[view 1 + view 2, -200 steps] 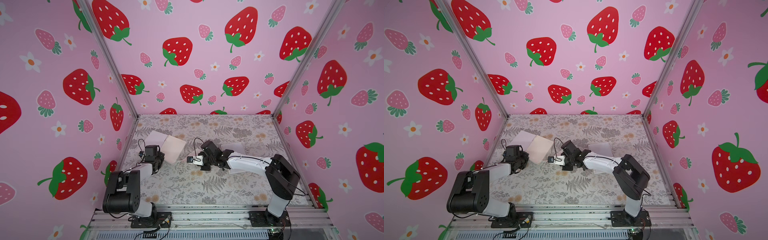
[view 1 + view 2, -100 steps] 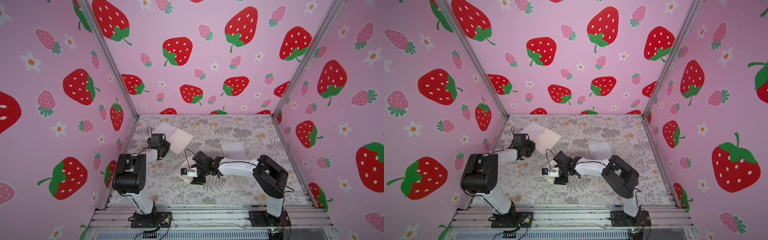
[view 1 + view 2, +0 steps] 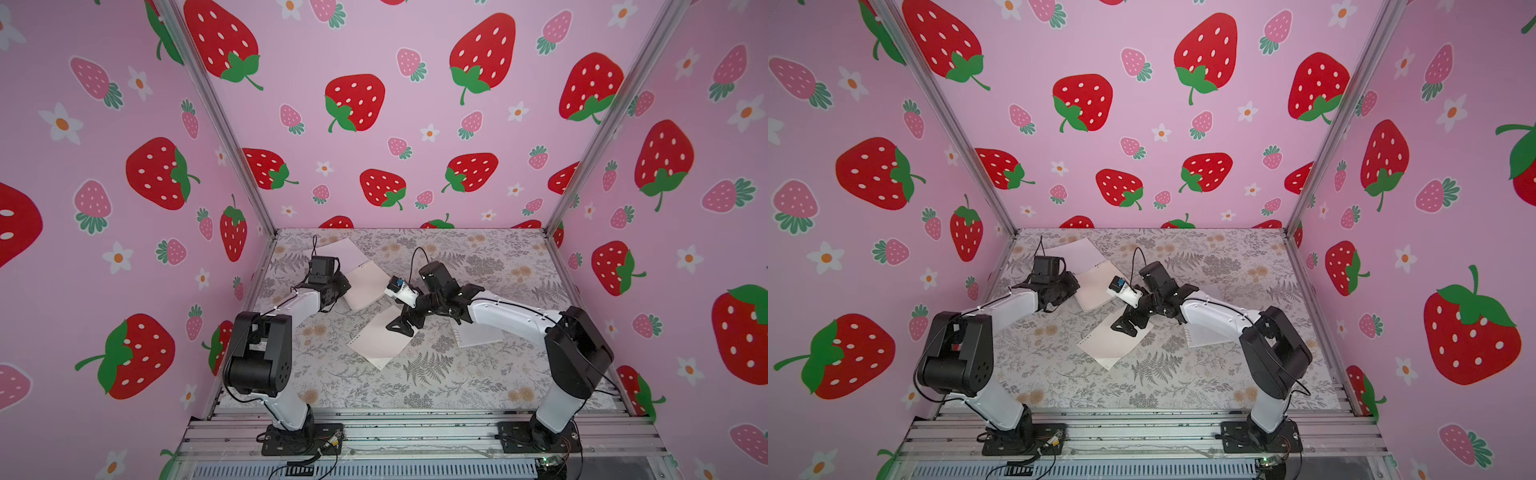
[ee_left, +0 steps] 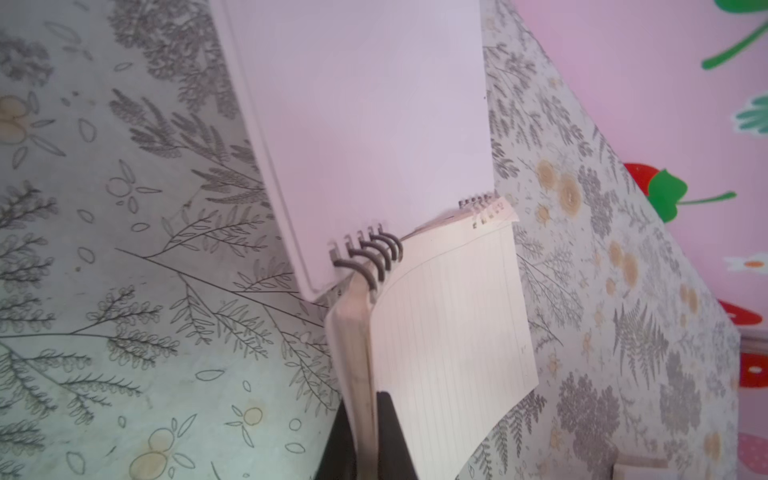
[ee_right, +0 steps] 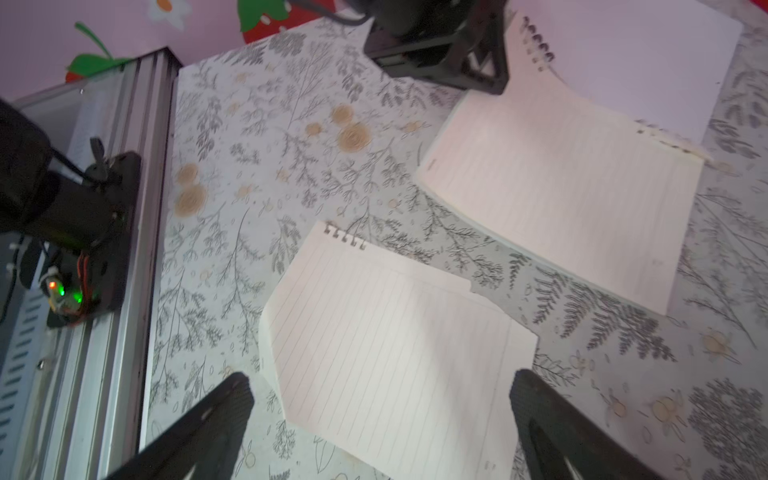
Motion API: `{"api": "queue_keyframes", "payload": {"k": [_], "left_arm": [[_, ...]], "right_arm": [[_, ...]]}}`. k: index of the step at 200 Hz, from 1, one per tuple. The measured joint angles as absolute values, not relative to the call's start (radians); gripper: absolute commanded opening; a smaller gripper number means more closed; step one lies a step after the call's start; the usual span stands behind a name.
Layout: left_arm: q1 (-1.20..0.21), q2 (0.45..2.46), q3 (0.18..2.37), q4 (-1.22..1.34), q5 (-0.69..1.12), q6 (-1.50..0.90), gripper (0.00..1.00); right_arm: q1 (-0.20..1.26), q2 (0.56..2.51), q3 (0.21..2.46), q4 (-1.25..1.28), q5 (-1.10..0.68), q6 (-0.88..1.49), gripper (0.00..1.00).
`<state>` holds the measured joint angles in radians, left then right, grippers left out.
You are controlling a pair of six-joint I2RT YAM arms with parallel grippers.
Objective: Tear off pages from different notebooks
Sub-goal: Close the notebook at the center of the board.
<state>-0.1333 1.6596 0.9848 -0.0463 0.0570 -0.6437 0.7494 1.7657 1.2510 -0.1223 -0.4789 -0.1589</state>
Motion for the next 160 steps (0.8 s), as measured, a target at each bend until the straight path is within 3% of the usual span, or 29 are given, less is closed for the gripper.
{"api": "queue_keyframes", "payload": {"k": [30, 62, 110, 160], "left_arm": [[-0.192, 1.608, 0.983, -0.04, 0.085, -0.469, 0.0], [-0.221, 1.525, 0.961, -0.004, 0.144, -0.287, 0.0], [-0.231, 1.468, 0.951, 0.06, 0.283, -0.015, 0.0], [-0.25, 1.509, 0.961, 0.048, 0.296, 0.11, 0.0]], "right_arm": [[0.599, 1.885, 1.402, -0.071, -0.542, 0.027, 1.0], [0.472, 2.056, 1.624, -0.086, -0.607, 0.051, 1.0], [0.443, 2.156, 1.899, -0.155, -0.695, -0.218, 1.0], [0.449, 2.148, 1.992, -0.219, -0.752, -0.47, 1.0]]}}
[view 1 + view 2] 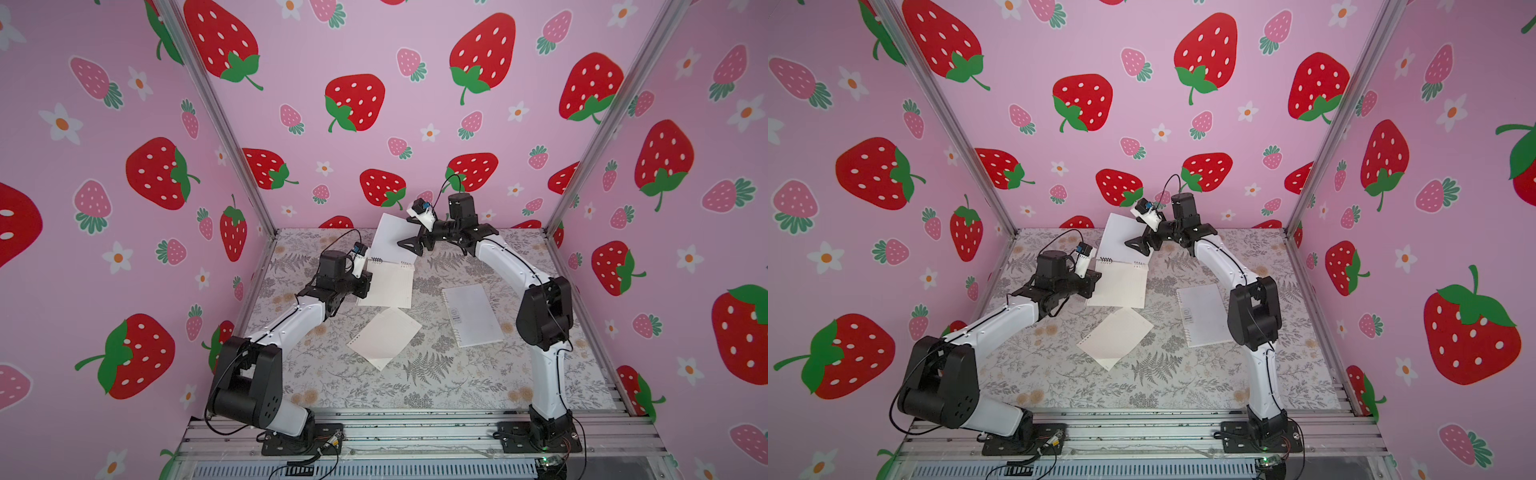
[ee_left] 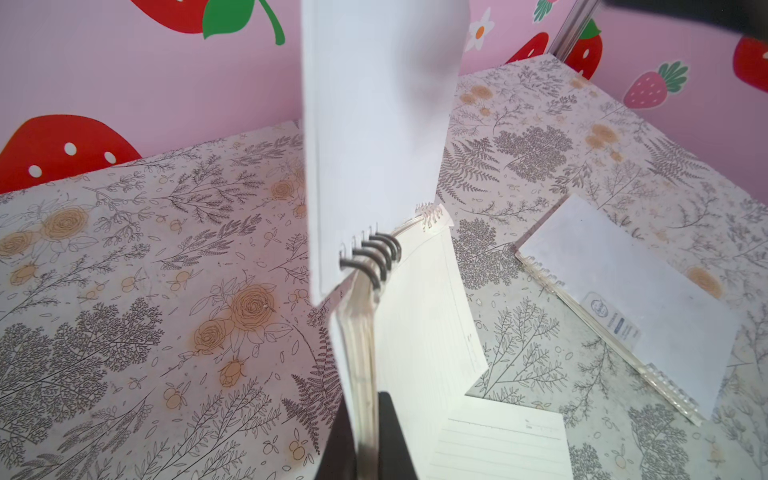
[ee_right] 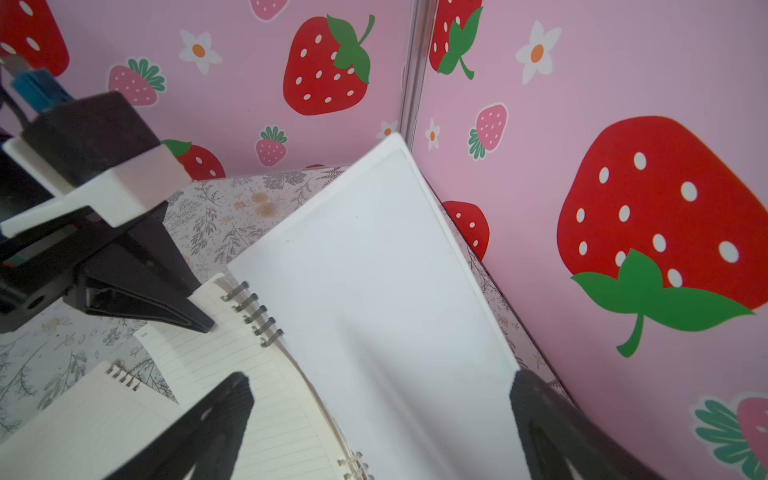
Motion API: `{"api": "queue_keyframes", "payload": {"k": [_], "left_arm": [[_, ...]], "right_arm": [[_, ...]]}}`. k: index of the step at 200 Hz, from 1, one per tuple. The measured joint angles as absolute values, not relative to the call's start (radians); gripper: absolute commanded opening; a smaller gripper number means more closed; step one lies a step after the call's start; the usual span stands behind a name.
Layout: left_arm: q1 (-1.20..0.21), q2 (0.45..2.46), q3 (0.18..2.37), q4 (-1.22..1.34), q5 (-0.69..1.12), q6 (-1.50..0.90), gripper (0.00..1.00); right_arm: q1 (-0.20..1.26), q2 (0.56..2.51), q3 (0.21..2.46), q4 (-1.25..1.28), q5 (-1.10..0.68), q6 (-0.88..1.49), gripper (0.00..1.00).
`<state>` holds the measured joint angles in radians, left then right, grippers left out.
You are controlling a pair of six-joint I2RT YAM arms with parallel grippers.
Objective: Tear off pages from different notebooks
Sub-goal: Close the notebook at the center of the board.
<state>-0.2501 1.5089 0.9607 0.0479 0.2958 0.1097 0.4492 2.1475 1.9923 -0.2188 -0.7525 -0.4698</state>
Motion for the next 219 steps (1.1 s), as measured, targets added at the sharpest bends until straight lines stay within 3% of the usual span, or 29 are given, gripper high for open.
{"api": "queue_keyframes", "payload": {"k": [31, 53, 100, 124, 179, 219], "left_arm": [[-0.25, 1.536, 0.966, 0.046, 0.277, 0.131, 0.0], [-0.255, 1.533, 0.965, 0.054, 0.251, 0.15, 0.0], [-0.3, 1.503, 0.926, 0.1, 0.201, 0.218, 0.0], [-0.315, 1.486, 0.911, 0.114, 0.199, 0.242, 0.0], [-0.319, 1.483, 0.902, 0.129, 0.164, 0.253, 0.0], [-0.273, 1.563, 0.966, 0.114, 0.142, 0.15, 0.0]], "right_arm": [[0.442, 2.095, 1.895, -0.249, -0.821, -0.53, 1.0], [0.427, 2.074, 1.859, -0.186, -0.804, -0.401, 1.0], [0.376, 2.318, 2.432, -0.275, -0.574, -0.112, 0.96], [0.376, 2.383, 2.541, -0.336, -0.506, -0.072, 0.97], [0.392, 2.405, 2.475, -0.483, -0.535, -0.109, 0.92], [0.405, 2.183, 2.064, -0.406, -0.591, -0.144, 0.98]]}}
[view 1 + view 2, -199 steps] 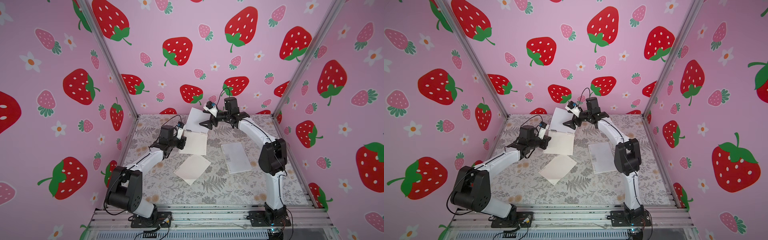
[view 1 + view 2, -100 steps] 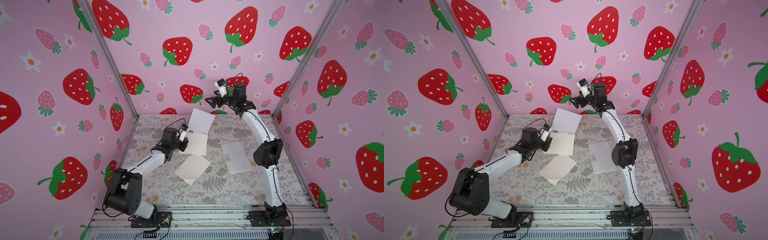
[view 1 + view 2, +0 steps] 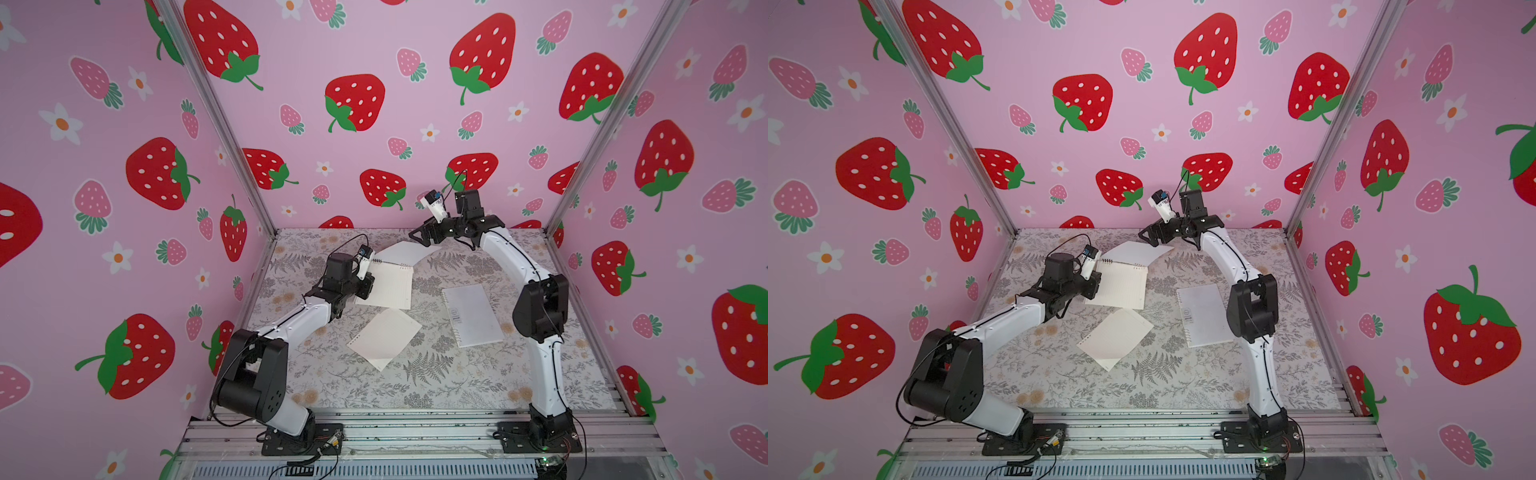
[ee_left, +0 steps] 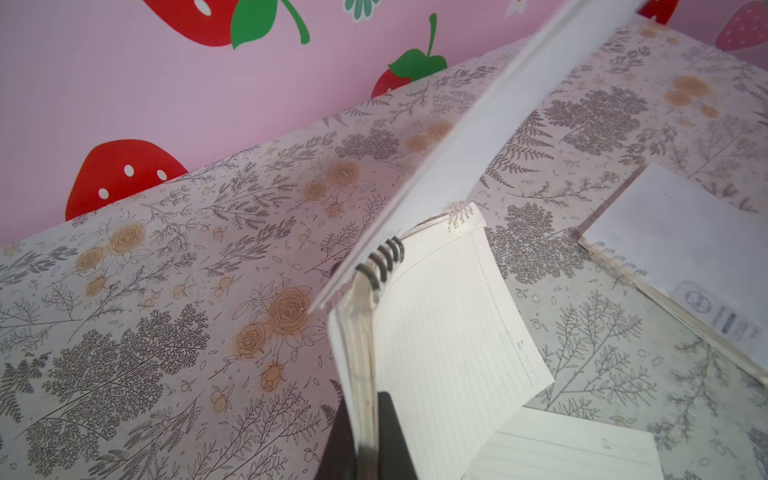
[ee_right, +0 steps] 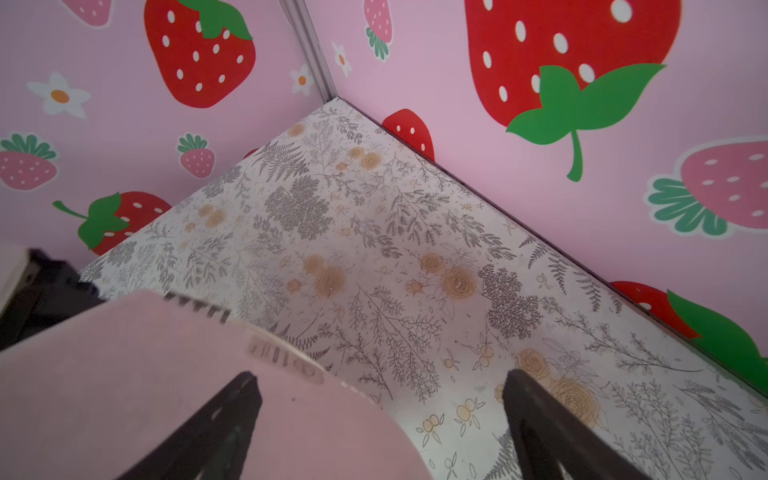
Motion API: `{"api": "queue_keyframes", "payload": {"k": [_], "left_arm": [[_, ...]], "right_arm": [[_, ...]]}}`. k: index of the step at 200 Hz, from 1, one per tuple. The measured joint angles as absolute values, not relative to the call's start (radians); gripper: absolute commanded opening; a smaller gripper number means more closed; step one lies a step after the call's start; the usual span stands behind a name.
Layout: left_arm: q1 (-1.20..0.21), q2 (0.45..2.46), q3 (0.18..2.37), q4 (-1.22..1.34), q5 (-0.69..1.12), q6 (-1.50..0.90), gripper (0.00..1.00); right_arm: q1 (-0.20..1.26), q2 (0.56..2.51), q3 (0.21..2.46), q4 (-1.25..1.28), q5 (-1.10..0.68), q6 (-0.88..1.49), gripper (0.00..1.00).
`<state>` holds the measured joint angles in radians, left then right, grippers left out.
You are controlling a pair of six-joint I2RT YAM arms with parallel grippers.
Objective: Tear off pages from different notebooks
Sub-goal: Close the notebook at the center of the board.
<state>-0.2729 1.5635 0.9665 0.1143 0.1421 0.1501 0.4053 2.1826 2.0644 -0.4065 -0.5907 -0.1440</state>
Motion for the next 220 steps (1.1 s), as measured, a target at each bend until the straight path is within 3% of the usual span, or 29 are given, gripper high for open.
{"api": "queue_keyframes", "payload": {"k": [19, 26, 39, 57, 63, 76, 82, 84, 127, 178, 197, 220], "left_arm": [[-0.248, 1.604, 0.995, 0.12, 0.142, 0.091, 0.0], [-0.239, 1.615, 0.998, 0.124, 0.138, 0.063, 0.04], [-0.215, 1.637, 0.999, 0.128, 0.137, 0.013, 0.29], [-0.163, 1.667, 0.999, 0.142, 0.15, -0.068, 0.46], [-0.143, 1.676, 0.998, 0.144, 0.152, -0.089, 0.67], [-0.097, 1.685, 0.985, 0.159, 0.169, -0.16, 0.78], [-0.077, 1.684, 0.974, 0.169, 0.174, -0.185, 0.98], [-0.068, 1.684, 0.967, 0.176, 0.179, -0.194, 1.0], [0.043, 1.622, 0.855, 0.212, 0.205, -0.34, 0.99], [0.099, 1.24, 0.621, 0.255, 0.054, -0.493, 0.99], [0.033, 1.261, 0.728, 0.184, 0.019, -0.466, 0.99], [-0.189, 1.484, 1.05, 0.052, -0.014, -0.311, 0.99]], "right_arm": [[0.437, 2.102, 1.922, -0.35, -0.614, -0.15, 0.97], [0.452, 2.097, 1.906, -0.335, -0.625, -0.15, 0.97], [0.474, 2.106, 1.895, -0.307, -0.64, -0.145, 0.97], [0.502, 2.142, 1.895, -0.274, -0.659, -0.127, 0.97], [0.509, 2.16, 1.9, -0.27, -0.665, -0.119, 0.96], [0.517, 2.217, 1.934, -0.269, -0.681, -0.098, 0.95], [0.517, 2.242, 1.948, -0.269, -0.688, -0.091, 0.94], [0.517, 2.25, 1.953, -0.269, -0.69, -0.088, 0.94], [0.517, 2.331, 1.971, -0.288, -0.702, -0.039, 0.92], [0.524, 2.302, 1.88, -0.282, -0.699, -0.022, 0.87], [0.519, 2.201, 1.698, -0.243, -0.661, 0.019, 0.85], [0.491, 2.02, 1.443, -0.171, -0.567, 0.137, 0.87]]}}
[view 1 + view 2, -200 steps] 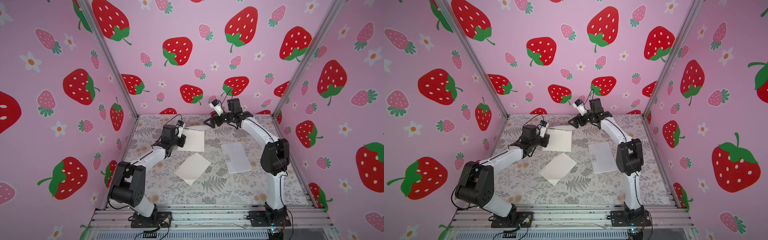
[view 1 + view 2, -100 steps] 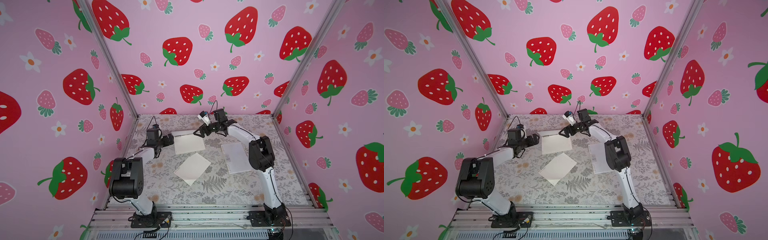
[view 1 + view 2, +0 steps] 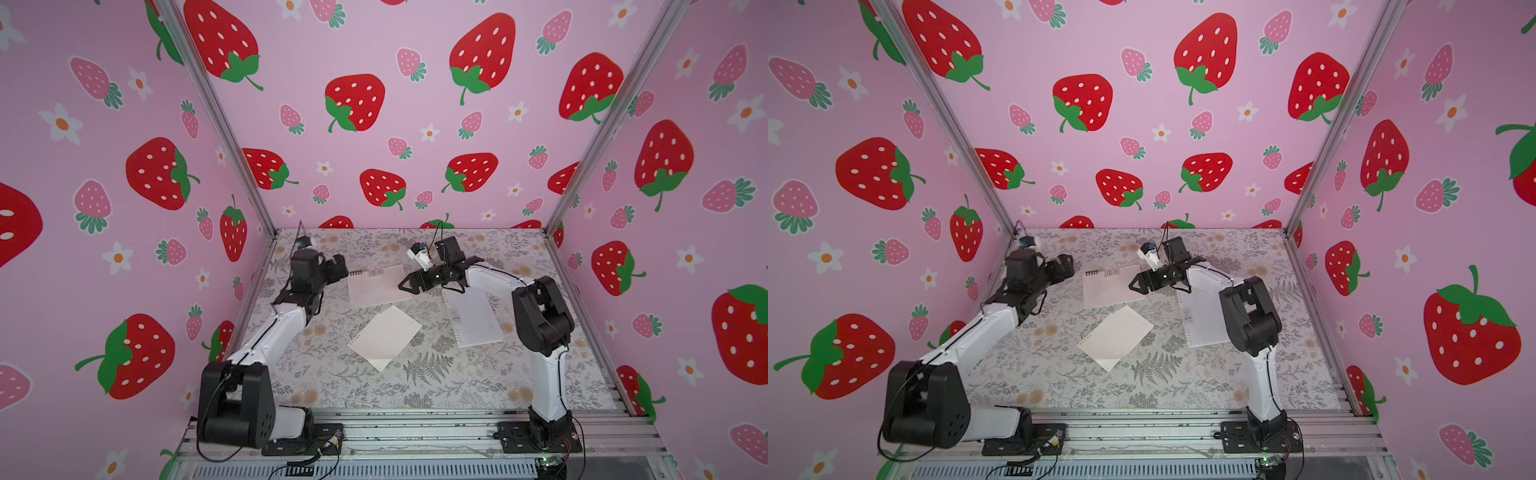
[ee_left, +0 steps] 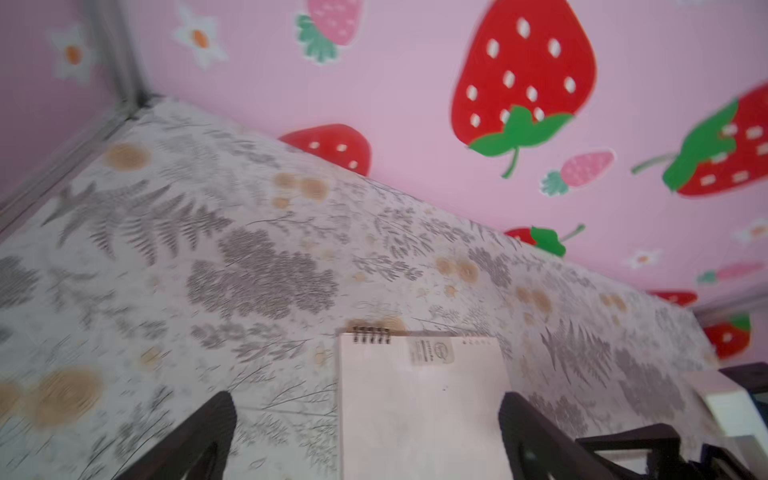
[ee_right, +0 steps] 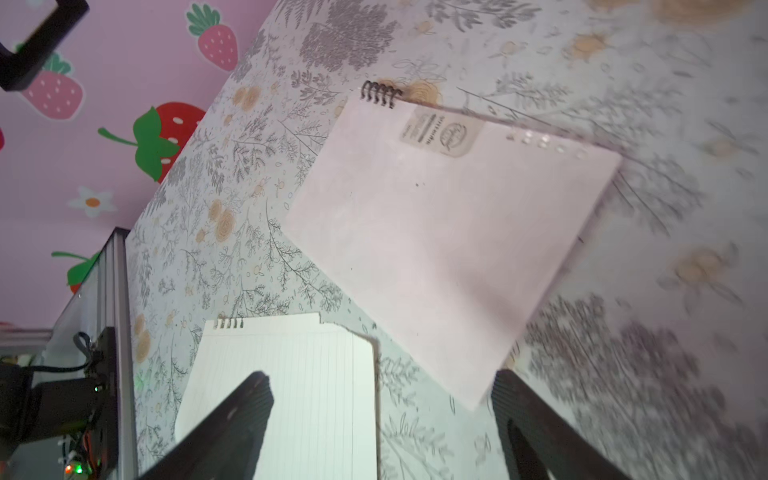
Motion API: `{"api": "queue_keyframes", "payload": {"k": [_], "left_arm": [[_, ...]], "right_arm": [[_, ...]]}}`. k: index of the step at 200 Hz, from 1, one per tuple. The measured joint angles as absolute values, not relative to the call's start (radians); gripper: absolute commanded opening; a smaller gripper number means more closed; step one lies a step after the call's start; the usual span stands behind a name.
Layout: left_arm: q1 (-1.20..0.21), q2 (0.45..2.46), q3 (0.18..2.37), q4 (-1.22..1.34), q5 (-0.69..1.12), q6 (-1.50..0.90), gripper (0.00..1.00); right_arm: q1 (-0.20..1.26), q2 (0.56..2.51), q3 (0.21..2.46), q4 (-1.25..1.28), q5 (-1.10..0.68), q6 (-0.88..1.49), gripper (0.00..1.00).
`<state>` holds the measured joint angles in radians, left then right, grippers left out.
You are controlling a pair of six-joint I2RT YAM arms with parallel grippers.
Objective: Tear off pages from different notebooks
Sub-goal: Close the notebook at the center of the board, then move the notebook to the center of the board.
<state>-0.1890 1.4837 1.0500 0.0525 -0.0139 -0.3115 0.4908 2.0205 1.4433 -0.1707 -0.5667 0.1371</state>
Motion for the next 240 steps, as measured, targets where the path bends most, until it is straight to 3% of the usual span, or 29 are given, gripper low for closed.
{"api": "queue_keyframes", "payload": {"k": [22, 45, 67, 102, 155, 191, 221, 240], "left_arm": [[-0.407, 1.751, 1.341, -0.053, -0.075, -0.1, 0.99], [-0.552, 1.973, 1.518, -0.182, -0.131, 0.067, 0.99], [-0.596, 2.11, 1.58, -0.293, -0.131, 0.154, 0.99], [-0.589, 2.18, 1.6, -0.382, -0.167, 0.202, 1.0], [-0.522, 2.189, 1.608, -0.375, -0.211, 0.161, 0.89], [-0.405, 2.227, 1.671, -0.414, -0.177, 0.072, 0.91], [-0.314, 2.281, 1.761, -0.439, -0.138, 0.006, 1.0], [-0.304, 2.241, 1.733, -0.464, -0.158, -0.024, 0.99]], "right_arm": [[0.413, 1.84, 1.266, -0.139, -0.423, 0.226, 1.0], [0.349, 1.671, 1.135, -0.157, -0.219, 0.285, 1.0], [0.332, 1.562, 1.039, -0.193, -0.072, 0.331, 1.0], [0.274, 1.502, 0.939, -0.245, 0.012, 0.376, 1.0], [0.249, 1.498, 0.928, -0.265, 0.032, 0.406, 0.99], [0.249, 1.497, 0.927, -0.3, 0.022, 0.424, 1.0], [0.249, 1.497, 0.904, -0.307, -0.009, 0.435, 1.0], [0.249, 1.499, 0.879, -0.311, -0.013, 0.442, 0.99]]}}
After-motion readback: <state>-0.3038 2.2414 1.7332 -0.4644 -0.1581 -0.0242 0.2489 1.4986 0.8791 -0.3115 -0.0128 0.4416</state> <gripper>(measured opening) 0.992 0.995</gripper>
